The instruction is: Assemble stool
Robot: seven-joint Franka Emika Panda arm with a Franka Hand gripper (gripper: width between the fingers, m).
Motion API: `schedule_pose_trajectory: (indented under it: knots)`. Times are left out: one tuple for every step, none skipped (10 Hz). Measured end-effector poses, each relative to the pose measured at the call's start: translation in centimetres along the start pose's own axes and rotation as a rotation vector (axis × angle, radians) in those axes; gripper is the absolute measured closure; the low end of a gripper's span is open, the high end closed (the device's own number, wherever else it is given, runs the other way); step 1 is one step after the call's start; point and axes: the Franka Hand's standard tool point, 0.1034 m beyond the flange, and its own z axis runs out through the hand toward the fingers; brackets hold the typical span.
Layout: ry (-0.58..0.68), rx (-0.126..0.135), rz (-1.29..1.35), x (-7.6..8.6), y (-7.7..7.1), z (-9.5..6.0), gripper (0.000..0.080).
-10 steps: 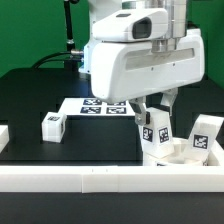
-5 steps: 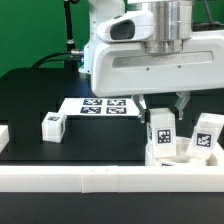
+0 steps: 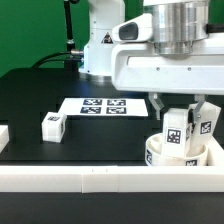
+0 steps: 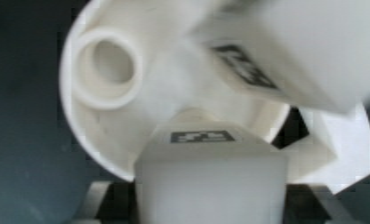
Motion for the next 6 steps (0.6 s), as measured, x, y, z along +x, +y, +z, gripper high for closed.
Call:
schedule_pose_trajectory:
  knots:
    - [-0.008,0.009,0.155,-0.4,-0.4,0.1,0.0462]
    - [-0.013,0.011,0.26,-1.0,-0.9,0.2,0.0462]
    - [-0.015,0.011,0.309,-1.4,-1.4,0.2,0.0462]
    - [-0.026,0.019,0.46,-2.0,-2.0,0.2,0.0462]
    - [-0.036,0.025,0.569,-2.5,-2.5,0.3,0.0462]
    - [-0.044,0.029,0.628,-2.7,-2.7,0.3,0.0462]
